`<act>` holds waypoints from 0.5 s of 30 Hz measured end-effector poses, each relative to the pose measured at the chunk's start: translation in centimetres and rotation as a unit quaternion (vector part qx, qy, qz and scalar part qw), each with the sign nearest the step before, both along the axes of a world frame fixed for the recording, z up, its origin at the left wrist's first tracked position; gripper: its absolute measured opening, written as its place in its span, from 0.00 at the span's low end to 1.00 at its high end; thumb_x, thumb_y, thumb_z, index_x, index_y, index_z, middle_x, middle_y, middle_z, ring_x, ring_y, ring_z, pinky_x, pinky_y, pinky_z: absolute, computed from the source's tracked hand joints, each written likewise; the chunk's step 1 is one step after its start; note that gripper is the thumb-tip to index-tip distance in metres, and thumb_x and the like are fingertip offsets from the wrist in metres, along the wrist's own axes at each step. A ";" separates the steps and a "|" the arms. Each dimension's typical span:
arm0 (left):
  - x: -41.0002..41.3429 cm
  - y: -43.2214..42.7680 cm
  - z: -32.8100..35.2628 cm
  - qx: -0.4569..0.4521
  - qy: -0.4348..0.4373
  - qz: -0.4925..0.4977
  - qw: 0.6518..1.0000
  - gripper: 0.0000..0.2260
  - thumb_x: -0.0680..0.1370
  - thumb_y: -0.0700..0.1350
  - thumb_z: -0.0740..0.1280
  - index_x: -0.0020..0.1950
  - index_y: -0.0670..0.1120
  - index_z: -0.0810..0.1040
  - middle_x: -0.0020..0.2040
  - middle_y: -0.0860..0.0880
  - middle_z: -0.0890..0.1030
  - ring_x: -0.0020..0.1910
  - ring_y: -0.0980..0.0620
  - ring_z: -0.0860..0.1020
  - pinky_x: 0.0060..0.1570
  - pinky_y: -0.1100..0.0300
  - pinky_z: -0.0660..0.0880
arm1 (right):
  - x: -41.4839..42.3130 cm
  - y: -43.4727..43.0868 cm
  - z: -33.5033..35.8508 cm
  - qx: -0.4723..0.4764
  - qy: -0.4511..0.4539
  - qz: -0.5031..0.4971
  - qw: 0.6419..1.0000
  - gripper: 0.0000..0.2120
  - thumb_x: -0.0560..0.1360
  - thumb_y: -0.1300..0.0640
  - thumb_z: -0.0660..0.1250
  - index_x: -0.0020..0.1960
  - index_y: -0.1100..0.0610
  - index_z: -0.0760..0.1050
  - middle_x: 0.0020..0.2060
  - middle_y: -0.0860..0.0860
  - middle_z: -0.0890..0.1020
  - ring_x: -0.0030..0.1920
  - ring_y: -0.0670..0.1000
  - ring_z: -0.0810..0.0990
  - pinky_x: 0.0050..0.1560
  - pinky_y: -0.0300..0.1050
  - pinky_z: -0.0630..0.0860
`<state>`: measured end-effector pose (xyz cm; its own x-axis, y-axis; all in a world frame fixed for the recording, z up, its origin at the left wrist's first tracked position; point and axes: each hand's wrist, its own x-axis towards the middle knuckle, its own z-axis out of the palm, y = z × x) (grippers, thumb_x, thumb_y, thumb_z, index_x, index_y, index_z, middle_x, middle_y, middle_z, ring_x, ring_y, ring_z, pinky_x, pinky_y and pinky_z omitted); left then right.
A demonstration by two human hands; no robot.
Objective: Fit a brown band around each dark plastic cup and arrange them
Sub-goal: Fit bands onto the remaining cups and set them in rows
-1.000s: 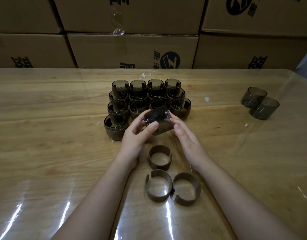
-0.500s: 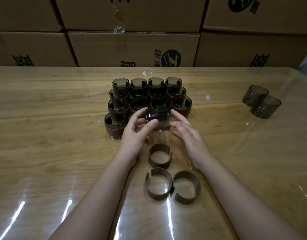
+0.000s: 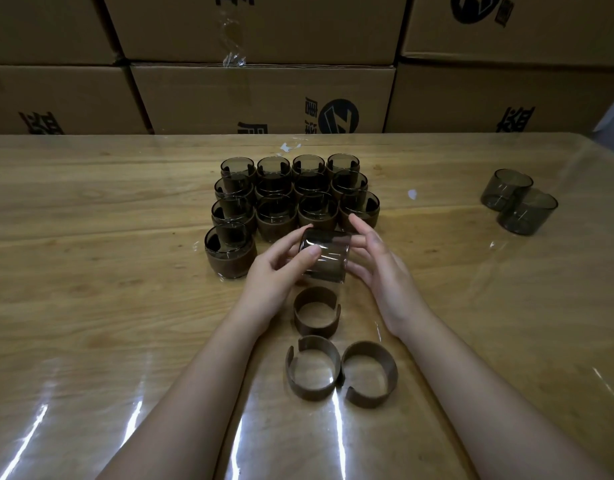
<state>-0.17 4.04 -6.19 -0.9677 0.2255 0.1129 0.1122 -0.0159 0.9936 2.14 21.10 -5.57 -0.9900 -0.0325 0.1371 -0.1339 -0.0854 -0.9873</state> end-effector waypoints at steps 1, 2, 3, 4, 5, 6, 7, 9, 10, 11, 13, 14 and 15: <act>0.0 0.0 0.1 0.006 -0.001 0.000 1.000 0.24 0.71 0.58 0.70 0.65 0.55 0.76 0.50 0.57 0.84 0.50 0.59 0.82 0.43 0.66 0.77 | 0.0 0.0 0.0 0.007 0.003 0.001 1.000 0.18 0.77 0.41 0.54 0.54 0.41 0.81 0.70 0.51 0.72 0.69 0.46 0.71 0.70 0.54 0.69; 0.0 0.0 0.2 0.009 -0.003 0.001 1.000 0.22 0.72 0.58 0.70 0.64 0.55 0.76 0.49 0.57 0.84 0.50 0.58 0.82 0.43 0.65 0.77 | 0.0 0.0 0.0 0.014 0.006 0.003 1.000 0.19 0.77 0.42 0.53 0.60 0.42 0.78 0.68 0.50 0.74 0.68 0.45 0.72 0.69 0.52 0.69; 0.0 -0.1 0.2 0.012 -0.007 0.004 1.000 0.20 0.72 0.57 0.69 0.63 0.54 0.77 0.49 0.56 0.84 0.49 0.57 0.82 0.43 0.64 0.77 | -0.1 0.0 -0.1 0.024 0.009 0.007 1.000 0.21 0.77 0.42 0.53 0.66 0.44 0.73 0.66 0.48 0.76 0.67 0.44 0.73 0.68 0.50 0.70; -0.1 -0.1 0.2 0.017 -0.013 0.009 1.000 0.20 0.72 0.56 0.68 0.62 0.53 0.78 0.48 0.55 0.84 0.49 0.56 0.82 0.43 0.63 0.77 | -0.1 0.0 -0.1 0.035 0.012 0.011 0.999 0.23 0.77 0.42 0.53 0.69 0.46 0.70 0.64 0.45 0.78 0.66 0.42 0.73 0.68 0.48 0.70; -0.1 -0.1 0.1 0.024 -0.020 0.017 0.999 0.19 0.72 0.56 0.67 0.62 0.53 0.79 0.48 0.54 0.84 0.49 0.55 0.82 0.43 0.63 0.77 | -0.1 0.0 -0.2 0.045 0.016 0.015 0.999 0.23 0.77 0.42 0.52 0.69 0.47 0.71 0.64 0.42 0.77 0.66 0.41 0.73 0.68 0.48 0.70; -0.2 -0.2 0.1 0.031 -0.028 0.026 0.999 0.20 0.72 0.58 0.67 0.61 0.53 0.79 0.49 0.53 0.84 0.49 0.55 0.82 0.44 0.62 0.77 | -0.1 0.0 -0.3 0.055 0.018 0.019 0.998 0.22 0.78 0.42 0.52 0.66 0.47 0.73 0.66 0.39 0.74 0.68 0.40 0.71 0.69 0.49 0.69; -0.2 -0.2 0.1 0.039 -0.034 0.032 0.998 0.20 0.71 0.60 0.67 0.60 0.53 0.79 0.50 0.52 0.84 0.50 0.54 0.82 0.45 0.61 0.77 | -0.1 0.0 -0.4 0.065 0.020 0.023 0.997 0.20 0.78 0.42 0.52 0.64 0.46 0.75 0.68 0.37 0.72 0.69 0.40 0.69 0.70 0.51 0.68; -0.2 -0.3 0.1 0.055 -0.039 0.032 0.997 0.21 0.69 0.63 0.67 0.58 0.56 0.80 0.53 0.50 0.84 0.52 0.52 0.82 0.45 0.61 0.77 | -0.1 -0.1 -0.5 0.079 0.022 0.027 0.996 0.20 0.79 0.43 0.53 0.64 0.46 0.75 0.69 0.37 0.71 0.70 0.39 0.67 0.72 0.54 0.65; -0.2 -0.3 0.2 0.062 -0.039 0.030 0.997 0.20 0.69 0.64 0.67 0.56 0.57 0.81 0.53 0.50 0.84 0.52 0.52 0.82 0.44 0.63 0.77 | -0.2 -0.1 -0.5 0.087 0.023 0.030 0.996 0.20 0.78 0.43 0.54 0.66 0.46 0.74 0.69 0.37 0.72 0.71 0.39 0.67 0.73 0.55 0.63; -0.2 -0.3 0.3 0.068 -0.039 0.027 0.997 0.17 0.69 0.64 0.67 0.54 0.59 0.82 0.53 0.50 0.84 0.51 0.53 0.82 0.43 0.65 0.77 | -0.2 -0.1 -0.6 0.096 0.023 0.035 0.994 0.22 0.78 0.42 0.55 0.68 0.46 0.73 0.69 0.37 0.72 0.71 0.38 0.66 0.74 0.55 0.62; -0.2 -0.2 0.4 0.076 -0.039 0.024 0.996 0.14 0.70 0.63 0.67 0.50 0.61 0.83 0.52 0.50 0.84 0.50 0.52 0.83 0.42 0.66 0.77 | -0.2 -0.1 -0.7 0.111 0.020 0.044 0.993 0.25 0.76 0.38 0.56 0.70 0.45 0.70 0.69 0.36 0.70 0.71 0.37 0.64 0.75 0.55 0.61; -0.3 -0.2 0.3 0.081 -0.039 0.026 0.996 0.13 0.71 0.62 0.67 0.51 0.60 0.82 0.53 0.49 0.84 0.51 0.51 0.83 0.42 0.65 0.77 | -0.2 -0.1 -0.7 0.115 0.017 0.047 0.992 0.27 0.74 0.36 0.56 0.71 0.44 0.69 0.70 0.37 0.70 0.72 0.37 0.64 0.75 0.54 0.61; -0.3 -0.2 0.2 0.087 -0.039 0.029 0.995 0.13 0.71 0.61 0.67 0.52 0.59 0.82 0.53 0.48 0.84 0.52 0.49 0.83 0.43 0.64 0.78 | -0.1 -0.1 -0.8 0.119 0.015 0.050 0.992 0.29 0.74 0.35 0.56 0.72 0.44 0.67 0.71 0.37 0.69 0.72 0.38 0.63 0.75 0.54 0.61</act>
<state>-0.52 3.85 -6.03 -0.9859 0.1518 0.0699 0.0412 -0.1847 0.9819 2.01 20.98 -6.33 -0.9757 -0.1655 0.1438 -0.1668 0.1350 -0.9767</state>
